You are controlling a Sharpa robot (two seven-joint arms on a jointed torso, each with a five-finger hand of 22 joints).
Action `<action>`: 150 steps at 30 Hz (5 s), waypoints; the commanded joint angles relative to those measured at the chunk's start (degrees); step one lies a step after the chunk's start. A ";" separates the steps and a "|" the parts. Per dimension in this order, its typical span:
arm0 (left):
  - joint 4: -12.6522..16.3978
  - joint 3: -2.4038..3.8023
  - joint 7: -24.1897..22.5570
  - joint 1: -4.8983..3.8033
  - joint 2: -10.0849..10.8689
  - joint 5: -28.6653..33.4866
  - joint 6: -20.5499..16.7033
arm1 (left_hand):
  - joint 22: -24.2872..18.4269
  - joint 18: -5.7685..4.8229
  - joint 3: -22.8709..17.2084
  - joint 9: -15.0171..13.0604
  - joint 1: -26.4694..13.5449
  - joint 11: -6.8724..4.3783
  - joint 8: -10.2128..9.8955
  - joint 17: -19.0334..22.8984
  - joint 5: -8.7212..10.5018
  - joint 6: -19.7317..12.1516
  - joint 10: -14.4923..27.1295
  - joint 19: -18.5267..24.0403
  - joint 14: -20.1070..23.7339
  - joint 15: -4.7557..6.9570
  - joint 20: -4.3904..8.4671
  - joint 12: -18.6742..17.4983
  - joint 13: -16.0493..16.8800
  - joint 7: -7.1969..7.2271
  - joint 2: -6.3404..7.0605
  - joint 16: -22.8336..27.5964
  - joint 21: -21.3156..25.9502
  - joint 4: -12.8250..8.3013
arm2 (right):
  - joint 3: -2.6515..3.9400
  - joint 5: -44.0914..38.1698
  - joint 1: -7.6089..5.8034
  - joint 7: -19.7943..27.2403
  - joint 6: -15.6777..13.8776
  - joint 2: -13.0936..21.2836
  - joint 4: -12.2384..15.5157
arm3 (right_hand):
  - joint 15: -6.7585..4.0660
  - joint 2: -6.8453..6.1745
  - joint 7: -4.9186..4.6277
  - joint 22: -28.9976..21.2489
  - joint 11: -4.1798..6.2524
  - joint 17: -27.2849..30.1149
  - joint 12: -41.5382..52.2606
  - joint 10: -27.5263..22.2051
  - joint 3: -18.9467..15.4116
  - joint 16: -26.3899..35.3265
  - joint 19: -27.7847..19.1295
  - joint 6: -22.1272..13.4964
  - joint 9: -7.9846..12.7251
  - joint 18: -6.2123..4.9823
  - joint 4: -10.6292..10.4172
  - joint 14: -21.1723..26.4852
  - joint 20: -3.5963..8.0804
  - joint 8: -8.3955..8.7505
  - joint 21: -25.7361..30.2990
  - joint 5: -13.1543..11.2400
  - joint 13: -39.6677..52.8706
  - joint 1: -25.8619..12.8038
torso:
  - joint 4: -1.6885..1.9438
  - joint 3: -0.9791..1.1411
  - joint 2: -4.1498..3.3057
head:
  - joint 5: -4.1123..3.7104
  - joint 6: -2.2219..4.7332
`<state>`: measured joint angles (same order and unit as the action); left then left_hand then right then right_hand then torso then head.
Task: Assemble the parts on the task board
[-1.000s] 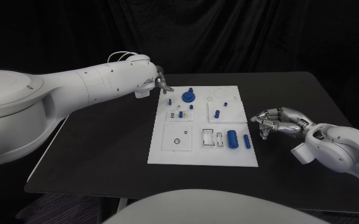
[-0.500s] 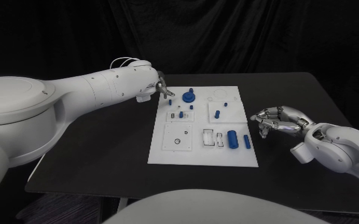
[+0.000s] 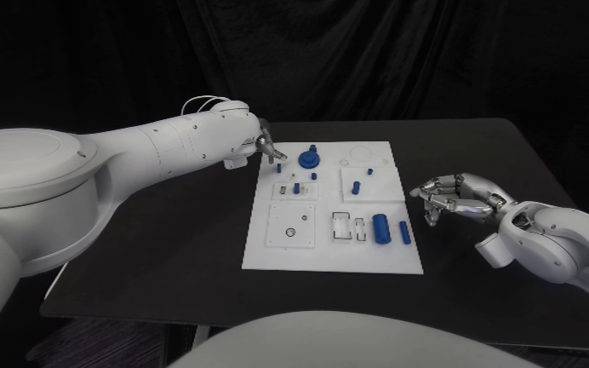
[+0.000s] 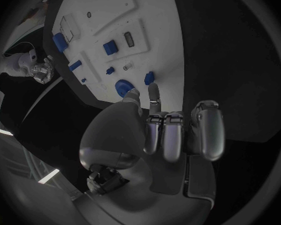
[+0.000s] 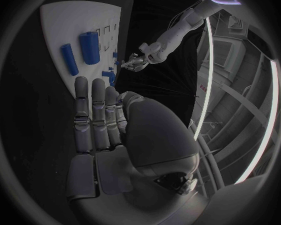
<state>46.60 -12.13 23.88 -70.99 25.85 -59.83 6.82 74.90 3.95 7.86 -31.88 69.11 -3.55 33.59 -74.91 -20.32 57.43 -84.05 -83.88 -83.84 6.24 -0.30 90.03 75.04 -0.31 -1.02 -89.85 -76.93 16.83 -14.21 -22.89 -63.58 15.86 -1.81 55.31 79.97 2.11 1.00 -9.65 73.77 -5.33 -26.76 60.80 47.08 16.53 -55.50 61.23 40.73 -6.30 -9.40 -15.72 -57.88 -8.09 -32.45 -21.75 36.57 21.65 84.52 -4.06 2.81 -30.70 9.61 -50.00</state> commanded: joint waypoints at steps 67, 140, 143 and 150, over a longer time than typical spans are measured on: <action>-4.40 0.06 -2.08 1.55 -2.88 -0.01 1.79 | 9.80 0.01 -0.86 -0.34 0.30 1.25 -2.71 -15.09 -2.68 -3.04 -5.95 1.52 -6.16 -1.24 -1.04 -0.03 14.96 -1.35 -0.87 -0.15 4.52 -0.10 | 0.04 -0.24 0.10 0.77 -0.05 0.28 0.37 | -0.25 -0.39 0.00 0.11 -0.02 0.14 0.35 -0.10 0.27 -0.42 -0.18 0.05 0.02 -1.03 0.37 0.12 0.14 -0.16 -0.38 0.37 -0.09 0.23 | 0.00 -0.01 0.04 | -0.61 0.00; -4.80 0.06 -2.08 2.29 -3.27 -0.01 3.49 | 9.46 0.33 -18.00 -2.71 8.75 1.22 -3.98 -15.09 -13.98 -2.75 -5.95 2.55 -6.16 -1.36 -1.32 -0.03 14.96 -1.29 2.74 -0.15 5.78 -0.44 | 0.04 -0.24 0.10 -0.30 0.47 0.49 0.72 | -0.28 -0.05 0.03 0.16 0.01 0.24 0.35 -0.13 0.64 -0.47 -0.16 0.04 0.04 -1.03 0.61 0.17 0.18 -0.21 -0.47 0.49 -0.17 0.55 | 0.03 -0.01 0.08 | -0.58 0.00; -4.47 0.06 -1.97 2.29 -3.16 -0.01 3.58 | 9.50 0.30 -19.15 -3.00 9.16 1.17 -3.77 -15.09 -13.83 -2.63 -5.95 2.48 -6.16 -1.31 -1.29 -0.03 14.96 -1.24 3.44 -0.15 5.64 -0.57 | 0.04 -0.24 0.10 -0.42 0.43 0.54 0.75 | -0.28 -0.05 0.03 0.16 0.01 0.24 0.35 -0.13 0.64 -0.47 -0.16 0.04 0.04 -1.03 0.61 0.17 0.18 -0.21 -0.47 0.49 -0.17 0.55 | 0.04 0.00 0.05 | -0.56 0.00; -2.17 0.06 -0.57 2.28 -1.83 -0.01 1.91 | 9.60 0.23 -20.88 -3.54 9.45 0.99 -3.27 -15.09 -13.92 -2.01 -5.95 2.26 -6.16 -1.14 -1.16 -0.03 14.96 -1.06 5.04 -0.15 5.29 -0.62 | 0.04 -0.24 0.10 -0.66 0.45 0.61 0.70 | -0.28 -0.01 0.02 0.17 0.01 0.24 0.35 -0.14 0.67 -0.47 -0.17 0.02 0.04 -1.03 0.61 0.18 0.18 -0.20 -0.48 0.46 -0.17 0.56 | 0.01 -0.01 0.08 | -0.75 0.00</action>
<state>43.71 -12.10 22.63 -68.82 23.71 -59.91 9.66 74.91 3.95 -12.63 -35.34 78.48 -2.38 29.95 -74.91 -34.28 54.69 -83.98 -81.61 -83.85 5.01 -1.73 90.03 75.04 -2.25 3.70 -89.84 -71.39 16.43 -14.21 -23.03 -63.58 16.09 -1.74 55.82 80.57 2.11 1.00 -9.64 73.87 -5.33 -26.58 60.79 47.08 17.01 -55.73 61.23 40.73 -6.30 -9.40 -15.25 -57.88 -8.09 -32.45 -21.96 36.80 21.56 84.52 -4.03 2.80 -30.63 8.96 -50.00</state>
